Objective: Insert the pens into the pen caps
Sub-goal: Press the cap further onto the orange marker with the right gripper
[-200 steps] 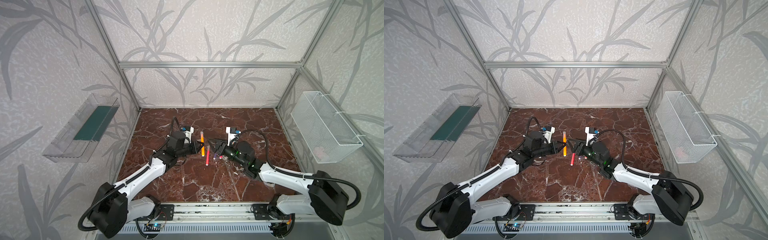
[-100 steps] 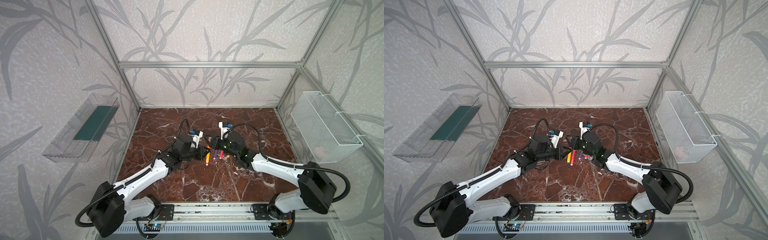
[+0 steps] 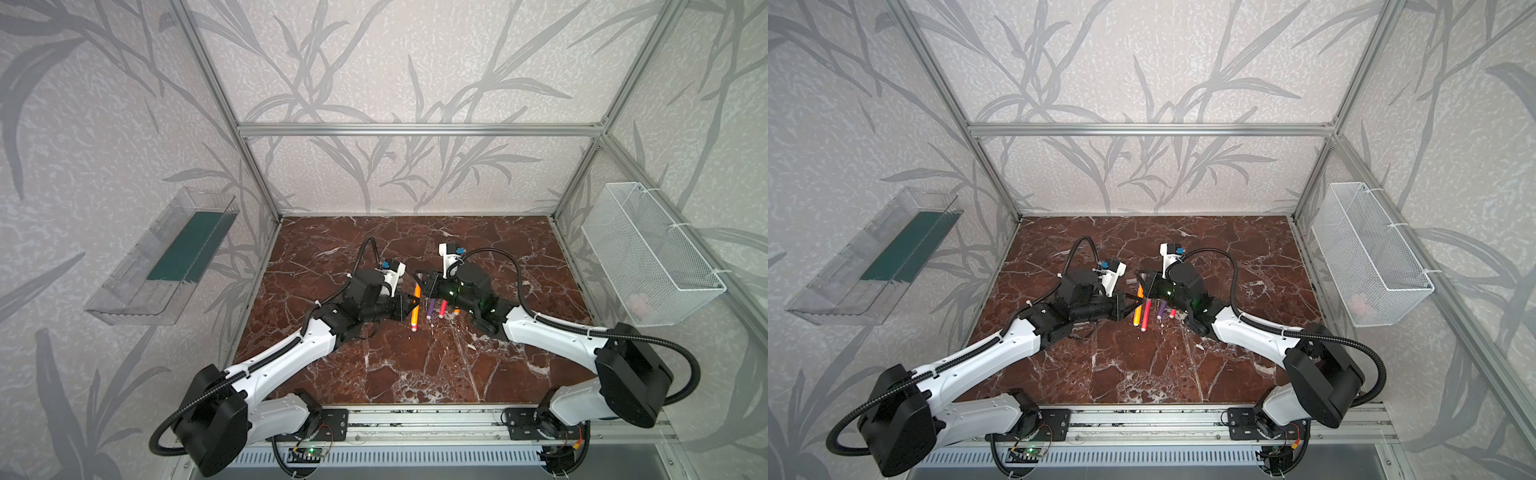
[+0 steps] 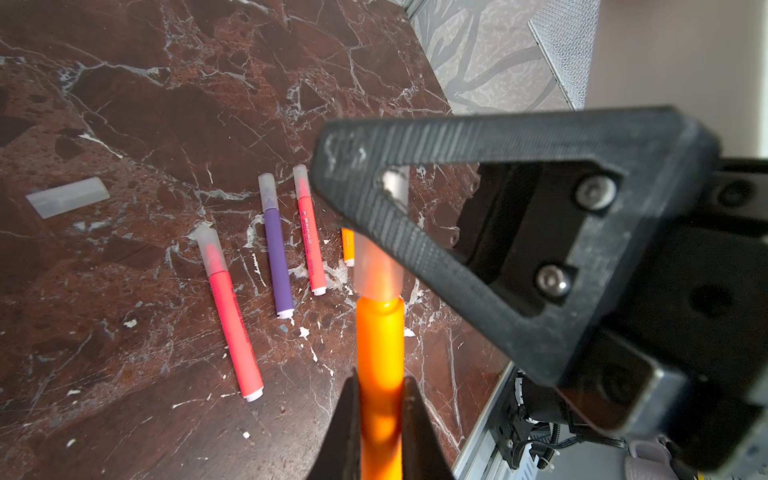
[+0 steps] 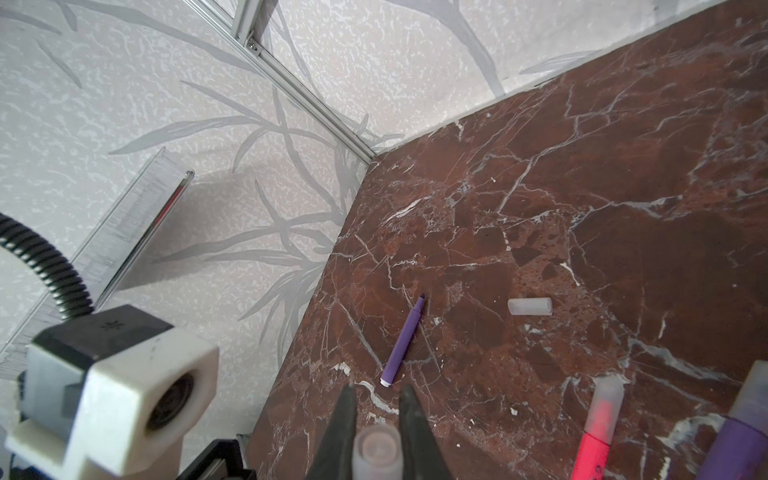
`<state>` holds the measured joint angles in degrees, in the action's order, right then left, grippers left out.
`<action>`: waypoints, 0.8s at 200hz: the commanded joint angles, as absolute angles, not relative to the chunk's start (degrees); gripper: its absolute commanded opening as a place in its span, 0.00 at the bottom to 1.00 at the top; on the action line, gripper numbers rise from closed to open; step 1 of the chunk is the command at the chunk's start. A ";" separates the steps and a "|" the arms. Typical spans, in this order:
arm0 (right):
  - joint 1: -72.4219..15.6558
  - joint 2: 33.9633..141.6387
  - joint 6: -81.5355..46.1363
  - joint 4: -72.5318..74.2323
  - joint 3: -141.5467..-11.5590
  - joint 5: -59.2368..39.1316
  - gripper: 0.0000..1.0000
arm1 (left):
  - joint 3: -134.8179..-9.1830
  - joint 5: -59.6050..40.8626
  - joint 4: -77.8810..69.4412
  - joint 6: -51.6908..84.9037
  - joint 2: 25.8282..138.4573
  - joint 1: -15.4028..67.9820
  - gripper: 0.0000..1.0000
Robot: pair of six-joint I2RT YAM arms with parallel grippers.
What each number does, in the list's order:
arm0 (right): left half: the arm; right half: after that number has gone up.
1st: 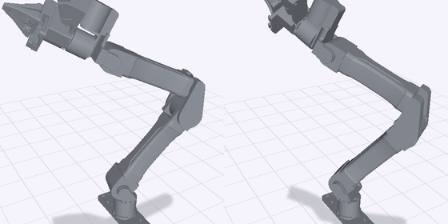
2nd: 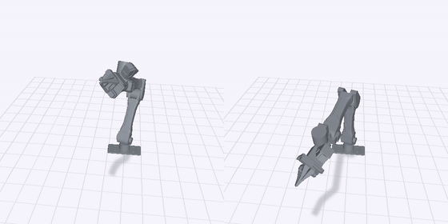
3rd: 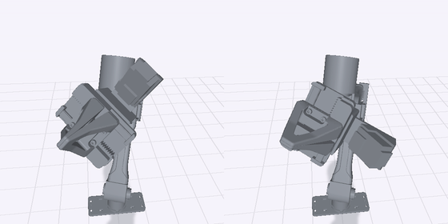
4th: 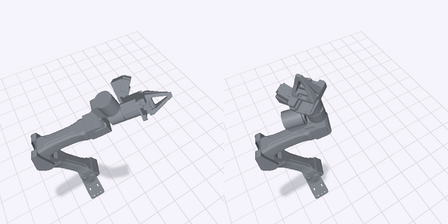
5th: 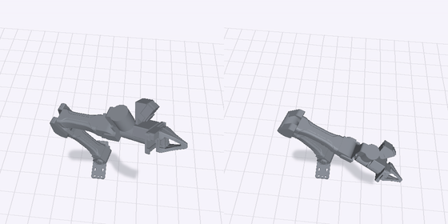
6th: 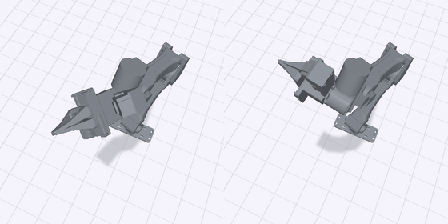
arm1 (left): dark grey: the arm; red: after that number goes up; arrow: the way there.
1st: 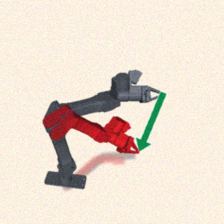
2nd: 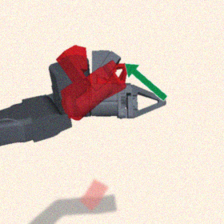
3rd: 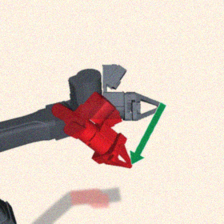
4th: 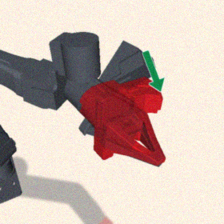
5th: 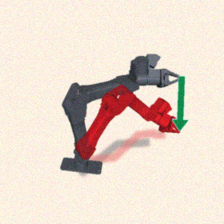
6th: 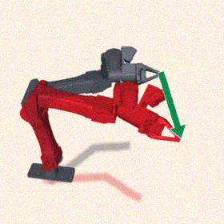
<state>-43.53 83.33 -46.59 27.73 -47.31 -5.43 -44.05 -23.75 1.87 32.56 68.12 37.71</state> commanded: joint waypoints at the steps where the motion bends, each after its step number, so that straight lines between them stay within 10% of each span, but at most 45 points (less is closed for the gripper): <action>1: -43.42 82.82 -46.44 28.74 -46.02 -7.04 0.00 | -44.77 -23.12 0.55 32.20 66.10 37.56 0.00; 160: -48.11 81.85 -41.55 -0.02 -55.45 1.40 0.00 | -49.38 -9.92 8.46 29.00 68.99 36.24 0.00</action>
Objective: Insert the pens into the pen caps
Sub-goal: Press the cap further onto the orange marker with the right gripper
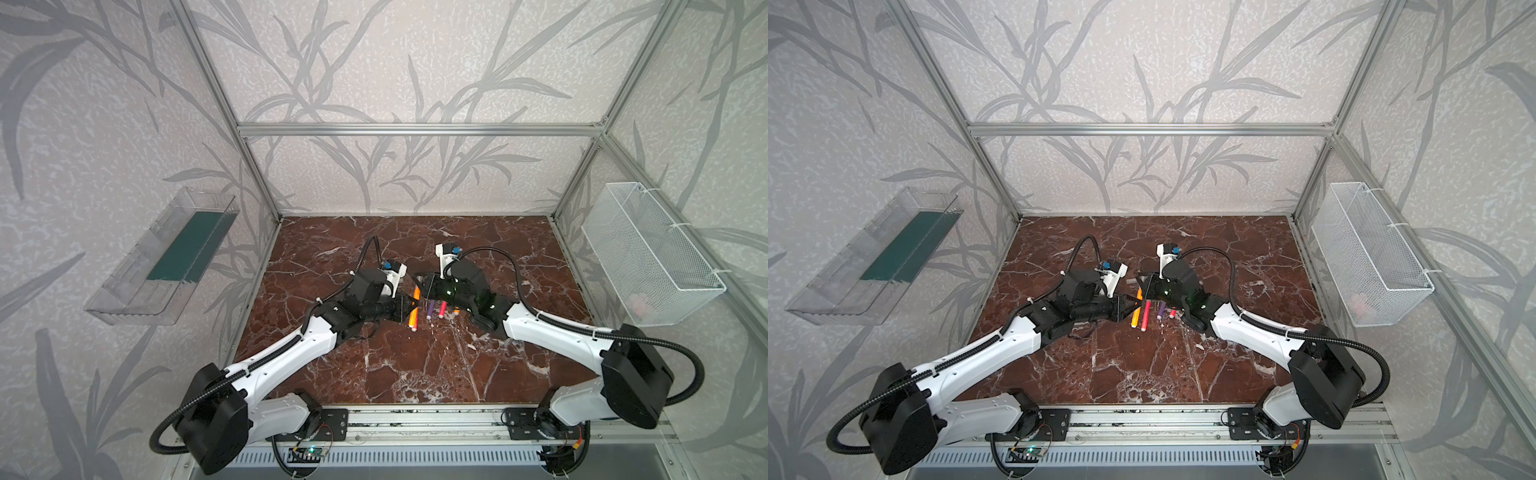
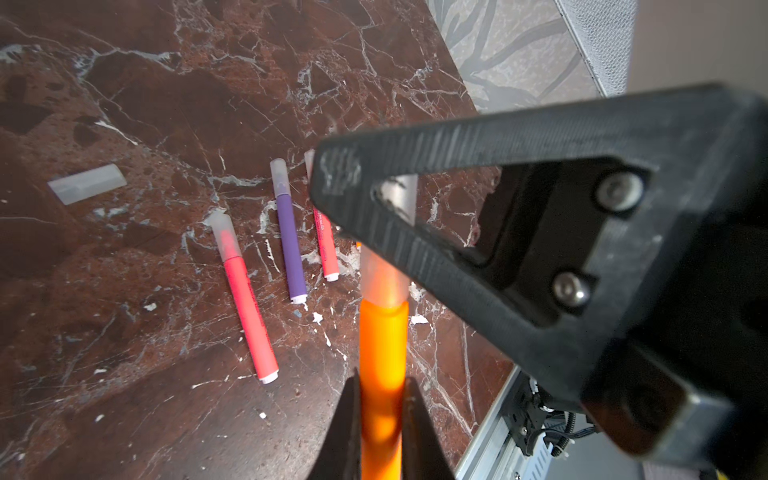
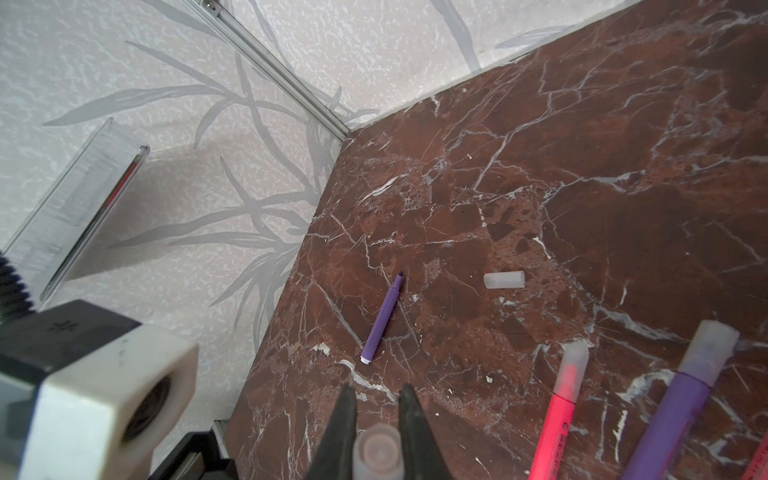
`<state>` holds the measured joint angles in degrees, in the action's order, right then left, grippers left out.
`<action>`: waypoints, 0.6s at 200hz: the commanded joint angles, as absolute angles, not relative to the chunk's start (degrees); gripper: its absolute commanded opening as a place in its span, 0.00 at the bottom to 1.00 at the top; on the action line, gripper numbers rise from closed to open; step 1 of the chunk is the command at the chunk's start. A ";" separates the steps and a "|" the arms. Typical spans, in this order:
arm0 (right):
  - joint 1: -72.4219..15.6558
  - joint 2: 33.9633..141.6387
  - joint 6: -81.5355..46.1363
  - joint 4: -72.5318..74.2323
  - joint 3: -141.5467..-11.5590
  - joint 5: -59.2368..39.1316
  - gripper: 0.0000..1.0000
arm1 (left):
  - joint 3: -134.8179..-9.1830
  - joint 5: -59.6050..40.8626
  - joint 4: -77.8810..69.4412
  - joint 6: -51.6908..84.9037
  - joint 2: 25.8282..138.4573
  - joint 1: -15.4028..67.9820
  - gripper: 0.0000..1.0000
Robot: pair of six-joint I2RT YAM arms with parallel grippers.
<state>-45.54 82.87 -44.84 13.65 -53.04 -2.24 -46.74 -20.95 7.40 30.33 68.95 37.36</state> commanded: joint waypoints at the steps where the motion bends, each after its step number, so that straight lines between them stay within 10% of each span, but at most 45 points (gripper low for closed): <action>1: -48.23 81.93 -41.52 -0.27 -55.59 1.53 0.00 | -49.39 -9.93 8.45 28.96 68.95 36.27 0.00; 120: -52.72 85.90 -40.65 -3.46 -58.64 10.90 0.00 | -51.15 -2.72 11.69 29.08 69.70 37.80 0.00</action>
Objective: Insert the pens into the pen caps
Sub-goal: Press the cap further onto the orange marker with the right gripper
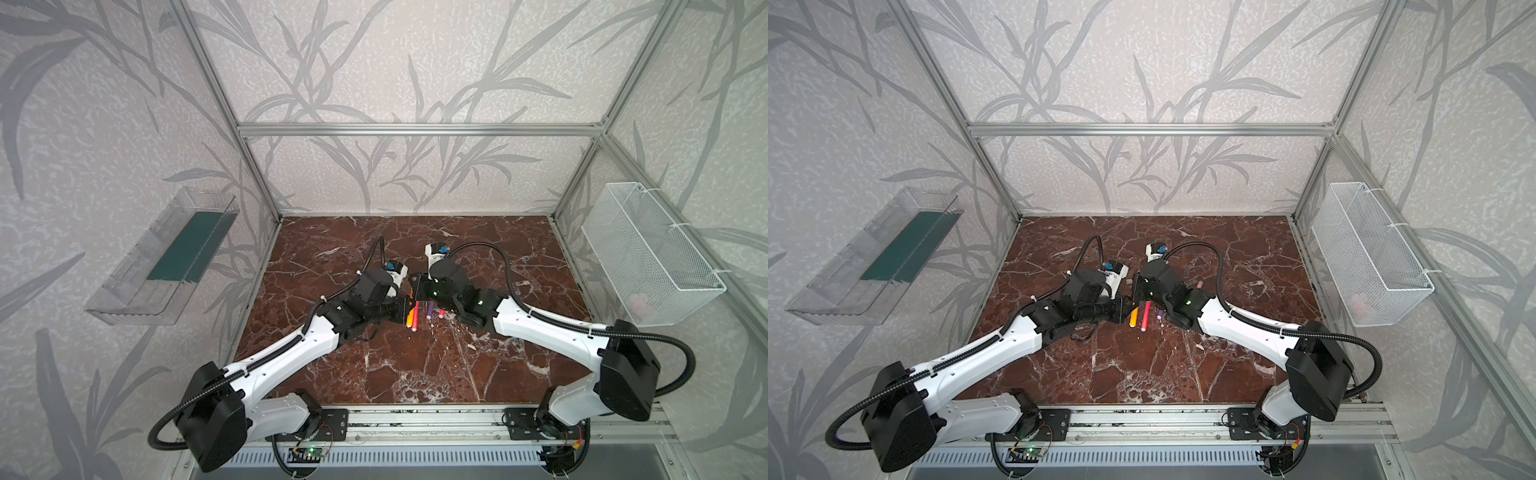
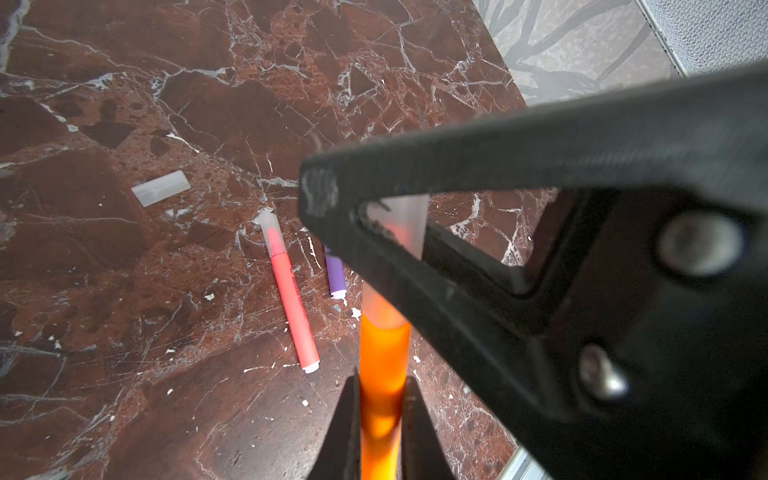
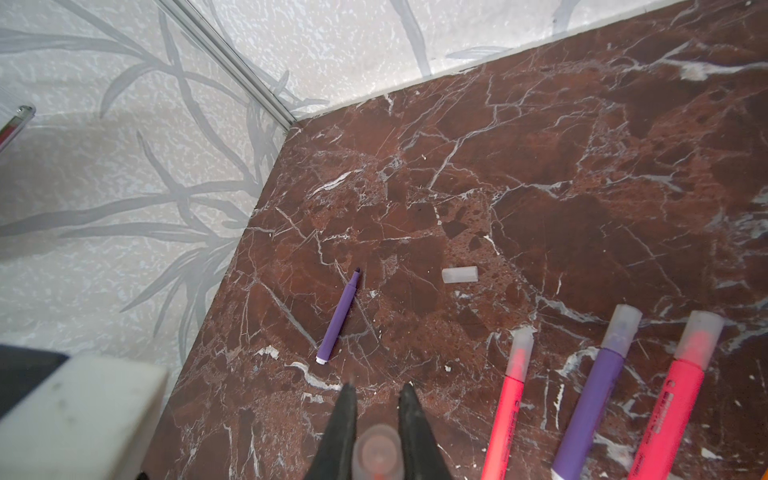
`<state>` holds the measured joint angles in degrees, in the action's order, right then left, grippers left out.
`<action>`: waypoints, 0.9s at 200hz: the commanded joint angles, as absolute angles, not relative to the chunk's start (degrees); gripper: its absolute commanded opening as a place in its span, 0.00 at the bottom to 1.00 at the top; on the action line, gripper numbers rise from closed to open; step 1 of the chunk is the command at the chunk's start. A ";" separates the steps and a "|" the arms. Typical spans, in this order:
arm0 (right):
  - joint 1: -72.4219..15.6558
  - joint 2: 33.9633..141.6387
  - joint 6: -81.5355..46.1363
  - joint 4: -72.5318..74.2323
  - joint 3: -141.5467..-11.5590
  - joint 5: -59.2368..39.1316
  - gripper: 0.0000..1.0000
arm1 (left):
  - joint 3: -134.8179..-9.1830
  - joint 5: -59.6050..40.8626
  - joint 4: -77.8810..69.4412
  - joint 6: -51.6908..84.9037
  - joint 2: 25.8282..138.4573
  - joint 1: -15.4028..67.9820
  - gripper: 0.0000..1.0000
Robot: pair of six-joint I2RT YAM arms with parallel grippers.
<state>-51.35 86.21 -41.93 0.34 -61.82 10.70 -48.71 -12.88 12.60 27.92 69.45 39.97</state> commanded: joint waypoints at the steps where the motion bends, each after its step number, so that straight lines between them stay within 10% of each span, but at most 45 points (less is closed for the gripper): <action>1: -52.73 85.84 -40.63 -3.23 -58.50 10.90 0.00 | -51.20 -2.90 11.69 29.04 69.70 37.80 0.00; 124: -53.40 78.84 -42.75 14.86 -43.78 8.48 0.00 | -46.32 -21.80 0.82 35.03 67.84 31.64 0.00; 180: -56.40 83.29 -43.13 -3.05 -54.04 17.13 0.00 | -48.29 -11.58 7.81 32.80 68.13 32.16 0.00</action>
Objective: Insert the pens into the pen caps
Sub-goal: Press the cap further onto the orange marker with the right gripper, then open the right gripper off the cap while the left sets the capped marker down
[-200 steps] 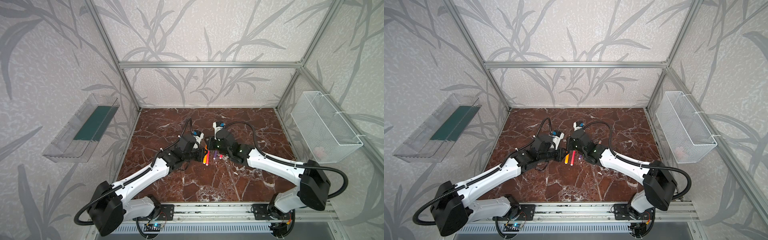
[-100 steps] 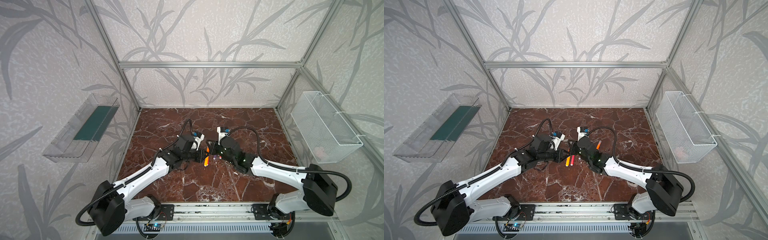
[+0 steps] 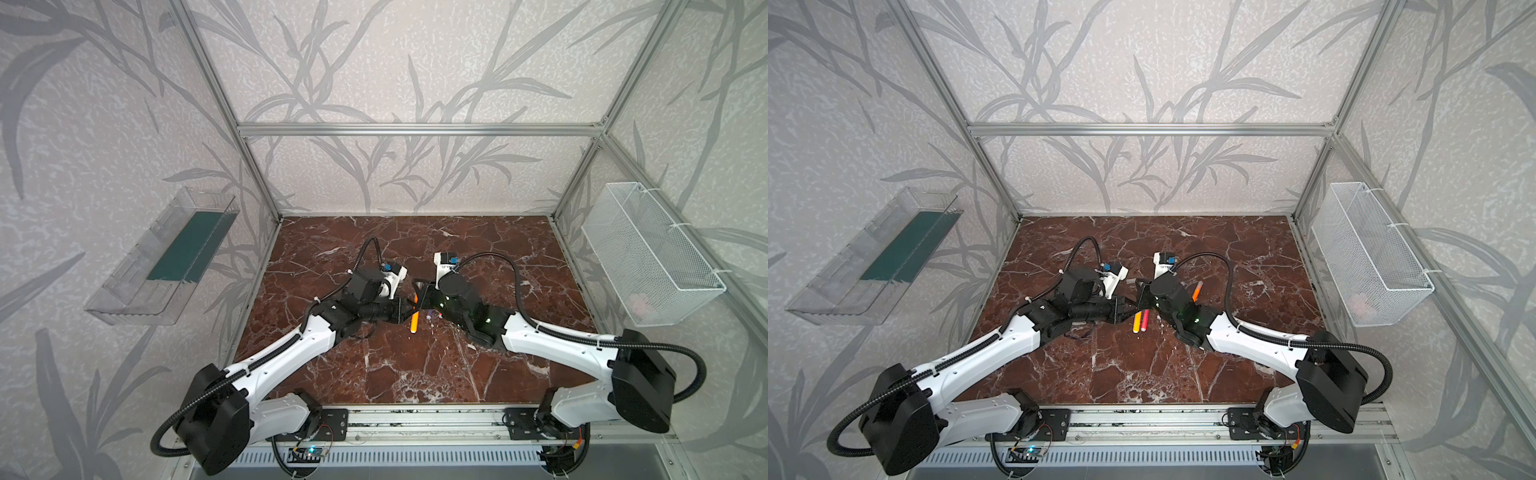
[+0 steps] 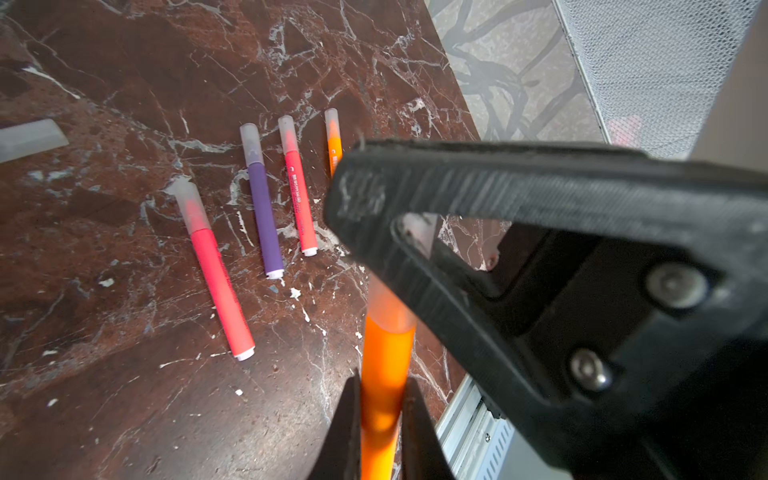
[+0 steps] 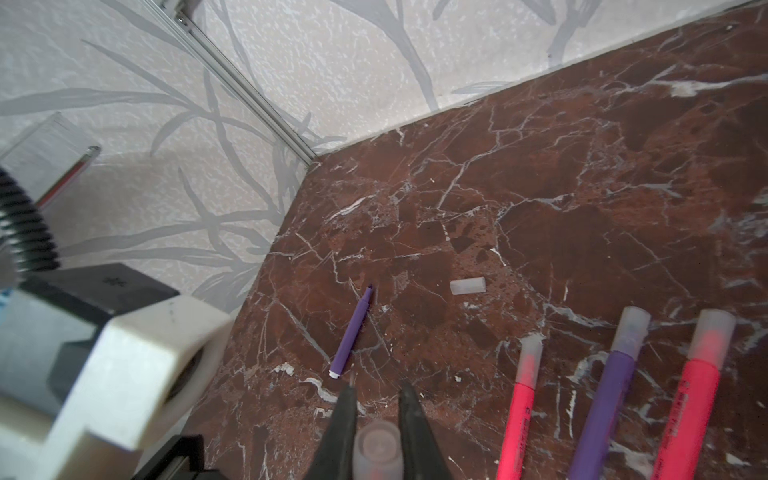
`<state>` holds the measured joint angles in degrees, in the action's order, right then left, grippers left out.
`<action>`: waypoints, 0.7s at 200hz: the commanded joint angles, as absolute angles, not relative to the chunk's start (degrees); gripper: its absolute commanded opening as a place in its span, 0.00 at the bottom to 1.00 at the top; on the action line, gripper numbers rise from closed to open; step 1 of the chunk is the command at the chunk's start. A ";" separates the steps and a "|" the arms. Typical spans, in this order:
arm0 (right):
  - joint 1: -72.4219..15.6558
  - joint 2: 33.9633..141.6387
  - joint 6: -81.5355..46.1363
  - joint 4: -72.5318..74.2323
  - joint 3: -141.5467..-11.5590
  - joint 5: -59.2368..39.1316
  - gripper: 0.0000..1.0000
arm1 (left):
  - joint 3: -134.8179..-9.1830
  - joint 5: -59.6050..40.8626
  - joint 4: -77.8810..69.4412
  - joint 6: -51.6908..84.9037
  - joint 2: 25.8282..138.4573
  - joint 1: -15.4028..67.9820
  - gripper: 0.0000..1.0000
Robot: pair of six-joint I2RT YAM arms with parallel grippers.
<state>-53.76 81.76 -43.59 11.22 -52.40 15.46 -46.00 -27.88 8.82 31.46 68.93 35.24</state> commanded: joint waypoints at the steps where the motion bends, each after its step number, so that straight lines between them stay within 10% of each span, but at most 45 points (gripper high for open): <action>1: -56.41 83.44 -43.14 -3.24 -54.13 17.27 0.00 | -48.36 -11.33 7.95 32.75 68.17 32.16 0.00; 140: -57.66 83.63 -44.76 1.90 -50.76 17.37 0.00 | -49.14 -9.51 9.14 33.38 68.29 31.86 0.00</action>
<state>-56.90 85.82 -44.93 3.75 -53.12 18.55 -47.22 -14.70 11.79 32.10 68.86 32.60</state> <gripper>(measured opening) 0.163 0.044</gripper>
